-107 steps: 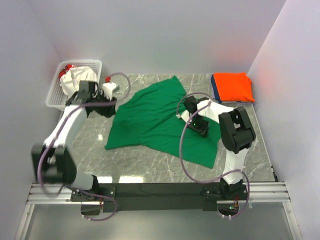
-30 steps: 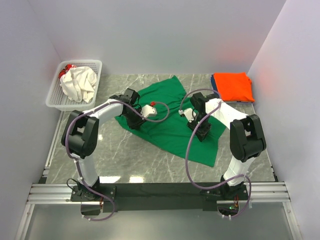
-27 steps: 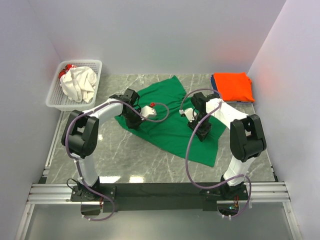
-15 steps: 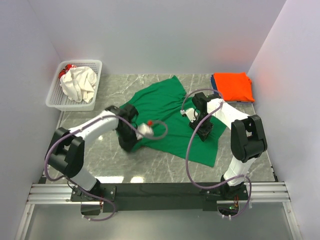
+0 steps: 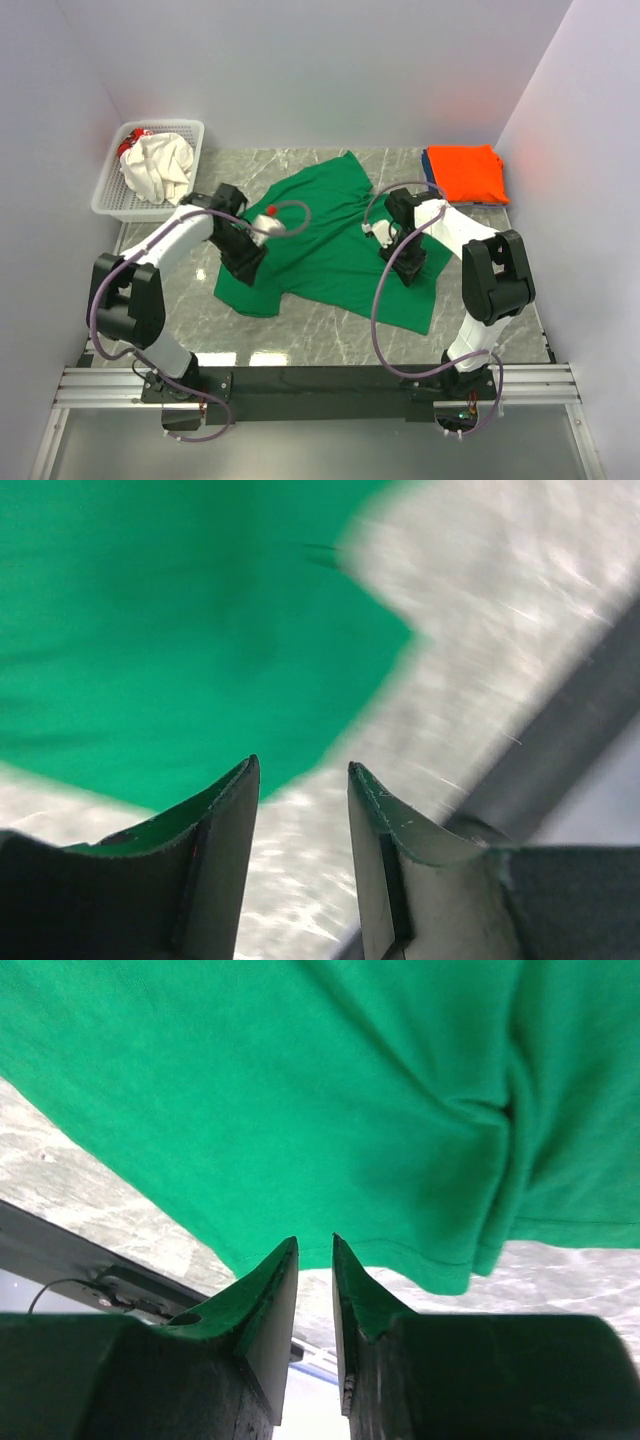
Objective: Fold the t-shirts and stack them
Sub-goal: Flatten the tshirt out
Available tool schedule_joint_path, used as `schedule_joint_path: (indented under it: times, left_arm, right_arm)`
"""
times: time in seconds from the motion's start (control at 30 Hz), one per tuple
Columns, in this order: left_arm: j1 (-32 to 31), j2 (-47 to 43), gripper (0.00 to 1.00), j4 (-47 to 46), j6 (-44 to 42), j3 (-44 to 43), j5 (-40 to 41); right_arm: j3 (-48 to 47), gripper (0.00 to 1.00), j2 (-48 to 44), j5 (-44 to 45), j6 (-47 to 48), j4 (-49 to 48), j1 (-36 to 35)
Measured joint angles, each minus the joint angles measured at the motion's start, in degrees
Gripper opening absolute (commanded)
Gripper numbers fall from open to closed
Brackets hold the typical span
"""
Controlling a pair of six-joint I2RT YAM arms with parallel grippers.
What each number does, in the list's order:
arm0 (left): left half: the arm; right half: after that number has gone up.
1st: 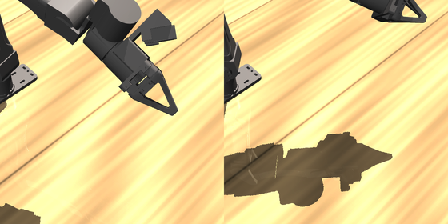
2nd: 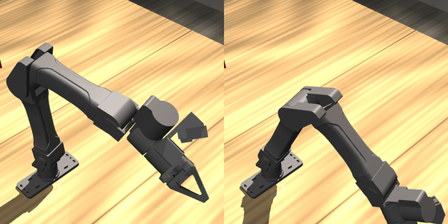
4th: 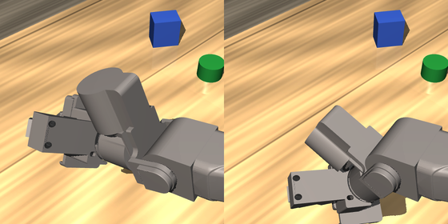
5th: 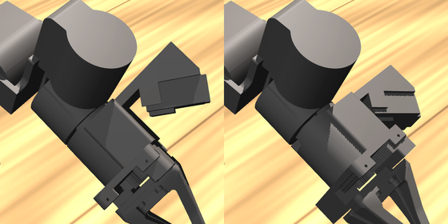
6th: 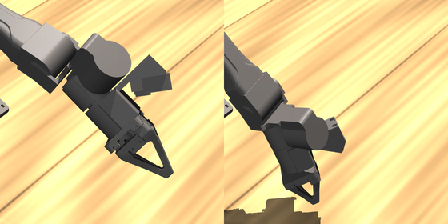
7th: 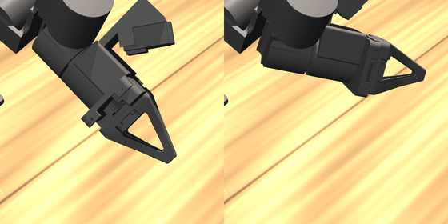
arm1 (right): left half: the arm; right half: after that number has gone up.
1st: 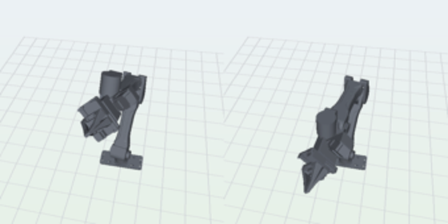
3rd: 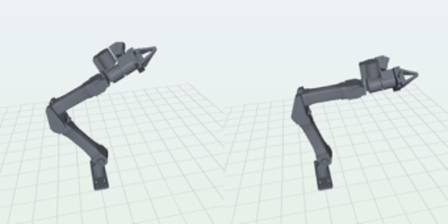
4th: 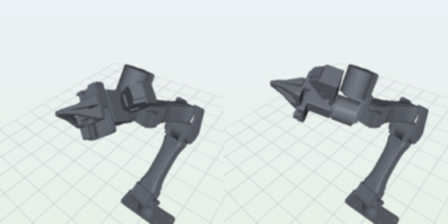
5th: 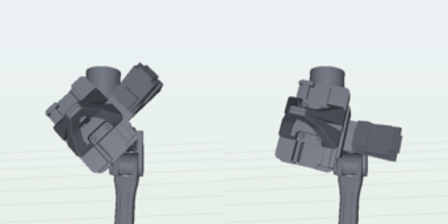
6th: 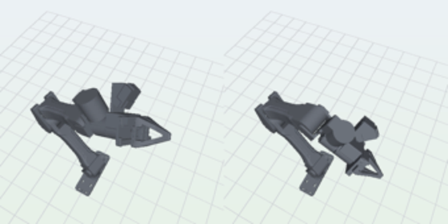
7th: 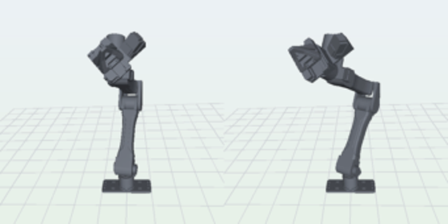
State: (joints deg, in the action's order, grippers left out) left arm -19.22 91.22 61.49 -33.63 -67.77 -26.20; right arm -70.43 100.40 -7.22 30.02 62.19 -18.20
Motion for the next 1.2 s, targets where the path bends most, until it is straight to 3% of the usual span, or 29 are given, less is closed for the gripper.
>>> schedule_joint_path:
  times: [0.23,0.43,0.6,0.77,1.0,1.13,1.2]
  left_arm:
    - [4.09,6.01,0.42,-13.22,4.98,-3.08,7.10]
    - [5.18,18.56,0.41,-20.70,8.11,-13.75,10.80]
    - [5.38,26.58,0.31,-25.22,7.98,-21.27,14.67]
    - [6.38,23.69,0.24,-28.39,6.29,-13.68,17.57]
    - [8.26,7.63,0.16,-27.41,4.83,7.67,17.66]
    - [8.00,-0.13,0.22,-21.27,4.96,15.61,16.02]
    - [7.93,-1.70,0.30,-16.57,4.85,16.57,14.82]
  right_arm:
    - [2.67,0.25,2.36,2.38,-0.35,-1.20,0.15]
    - [3.30,0.24,7.48,7.39,-0.26,-4.52,1.90]
    - [3.21,0.24,8.04,11.63,0.92,-4.70,3.43]
    - [0.04,0.24,10.82,15.56,2.58,-3.74,5.62]
    - [-3.91,0.26,13.33,18.05,4.92,-4.15,6.34]
    - [-1.42,0.28,11.23,16.26,6.86,-4.70,5.90]
    - [2.40,0.29,7.98,14.91,7.89,-4.63,5.44]
